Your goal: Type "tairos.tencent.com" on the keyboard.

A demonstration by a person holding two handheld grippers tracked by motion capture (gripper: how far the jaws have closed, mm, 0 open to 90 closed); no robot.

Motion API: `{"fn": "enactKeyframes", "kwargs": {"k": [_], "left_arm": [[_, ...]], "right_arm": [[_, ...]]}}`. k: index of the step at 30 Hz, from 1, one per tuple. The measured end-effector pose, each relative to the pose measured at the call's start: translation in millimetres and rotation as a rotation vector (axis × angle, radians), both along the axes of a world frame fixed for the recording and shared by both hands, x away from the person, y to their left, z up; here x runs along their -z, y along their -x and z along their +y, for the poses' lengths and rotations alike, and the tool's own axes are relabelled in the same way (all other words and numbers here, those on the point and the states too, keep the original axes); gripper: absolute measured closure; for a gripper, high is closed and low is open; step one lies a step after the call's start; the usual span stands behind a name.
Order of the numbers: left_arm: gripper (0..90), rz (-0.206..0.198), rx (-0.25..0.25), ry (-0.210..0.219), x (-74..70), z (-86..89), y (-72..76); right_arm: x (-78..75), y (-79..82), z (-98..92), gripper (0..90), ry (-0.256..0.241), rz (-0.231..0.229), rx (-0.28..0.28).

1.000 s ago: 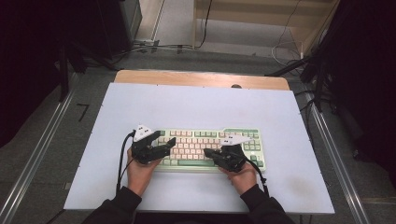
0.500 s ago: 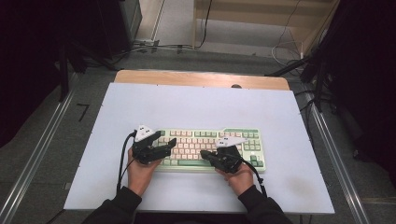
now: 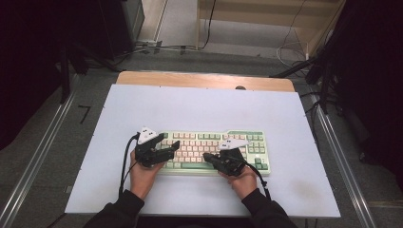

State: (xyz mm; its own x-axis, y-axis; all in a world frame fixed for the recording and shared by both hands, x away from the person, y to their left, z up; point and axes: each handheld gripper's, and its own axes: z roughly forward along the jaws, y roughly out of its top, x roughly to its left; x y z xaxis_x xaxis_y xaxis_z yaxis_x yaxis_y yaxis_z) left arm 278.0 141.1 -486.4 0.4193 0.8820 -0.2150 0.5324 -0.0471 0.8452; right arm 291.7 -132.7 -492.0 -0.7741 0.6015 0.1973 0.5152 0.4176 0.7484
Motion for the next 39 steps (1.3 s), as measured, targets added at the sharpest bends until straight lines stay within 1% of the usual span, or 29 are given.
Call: {"fn": "enactKeyframes", "kwargs": {"k": [7, 8, 9, 11, 12, 14, 16, 17, 19, 21, 22, 23, 24, 28, 30, 32, 33, 34, 36, 38, 39], "left_arm": [[28.8, 0.001, 0.002, 0.001, 0.2, -0.1, -0.1], [28.8, 0.0, 0.002, 0.0, 0.0, -0.1, 0.1], [28.8, 0.0, 0.003, 0.001, -0.1, -0.1, 0.2], [28.9, -0.003, 0.004, 0.002, -0.2, -0.6, 0.3], [28.9, -0.003, 0.004, 0.001, -0.1, -0.7, 0.3], [29.0, -0.001, 0.003, -0.002, 0.1, -0.4, 0.2], [29.0, 0.0, 0.002, 0.0, 0.0, 0.0, 0.0], [29.0, -0.001, 0.002, 0.001, -0.2, 0.1, 0.2], [29.2, -0.005, 0.005, 0.003, -0.4, -0.2, 0.4], [29.3, -0.004, 0.006, -0.004, -0.1, -0.5, 0.5], [29.2, -0.003, 0.007, -0.004, -0.1, -0.5, 0.5], [29.2, -0.005, 0.009, -0.002, -0.2, -0.5, 0.6], [29.2, -0.007, 0.009, 0.001, -0.4, -0.8, 0.8], [29.0, -0.009, 0.017, 0.001, -0.3, -2.6, 0.3], [29.9, -0.008, 0.025, -0.003, -0.6, -4.4, 0.1], [36.0, -0.015, 0.037, -0.006, -1.0, -7.3, 0.4], [41.7, -0.017, 0.055, 0.003, -1.0, -8.7, 0.3], [50.2, -0.019, 0.08, 0.015, -0.8, -10.0, -0.1], [67.7, -0.009, 0.136, 0.031, -0.4, -13.9, -2.0], [83.5, -0.002, 0.177, 0.021, -0.6, -20.0, -3.9], [89.7, -0.001, 0.192, 0.015, -1.2, -23.3, -4.7]], "right_arm": [[2.2, -0.4, 1.3, 87.2, 0.012, -0.004, -0.002], [3.6, -0.7, 1.9, 87.2, 0.021, -0.002, -0.004], [5.2, -0.7, 1.9, 87.2, 0.011, -0.004, -0.01], [3.5, -0.6, 1.5, 87.2, 0.012, 0.006, -0.006], [2.1, 0.1, 0.7, 86.1, 0.002, 0.004, -0.007], [-1.4, 0.6, -1.3, 81.2, -0.021, -0.002, -0.006], [-3.5, -0.6, -4.2, 72.9, -0.037, -0.002, 0.0], [-4.0, -1.7, -5.7, 65.3, -0.048, 0.002, 0.006], [-4.9, -4.3, -9.3, 54.9, -0.062, 0.014, 0.015], [-5.3, -7.5, -12.2, 38.4, -0.074, 0.046, 0.012], [-4.9, -9.3, -13.6, 34.6, -0.076, 0.065, 0.021], [-5.1, -10.2, -15.8, 32.5, -0.073, 0.074, 0.029], [-5.6, -10.5, -17.7, 28.5, -0.066, 0.066, 0.038], [-9.5, -9.1, -24.8, 24.6, -0.064, 0.037, 0.073], [-11.0, -8.6, -28.6, 24.7, -0.067, 0.036, 0.083], [-11.8, -8.0, -32.3, 24.9, -0.071, 0.034, 0.094], [-12.2, -7.5, -34.2, 25.0, -0.07, 0.032, 0.098], [-12.3, -6.9, -36.2, 25.3, -0.068, 0.025, 0.106], [-12.3, -6.3, -40.1, 25.4, -0.068, 0.021, 0.119], [-12.1, -5.3, -44.0, 26.1, -0.068, 0.018, 0.137], [-11.8, -4.9, -46.0, 26.3, -0.064, 0.015, 0.142]]}}
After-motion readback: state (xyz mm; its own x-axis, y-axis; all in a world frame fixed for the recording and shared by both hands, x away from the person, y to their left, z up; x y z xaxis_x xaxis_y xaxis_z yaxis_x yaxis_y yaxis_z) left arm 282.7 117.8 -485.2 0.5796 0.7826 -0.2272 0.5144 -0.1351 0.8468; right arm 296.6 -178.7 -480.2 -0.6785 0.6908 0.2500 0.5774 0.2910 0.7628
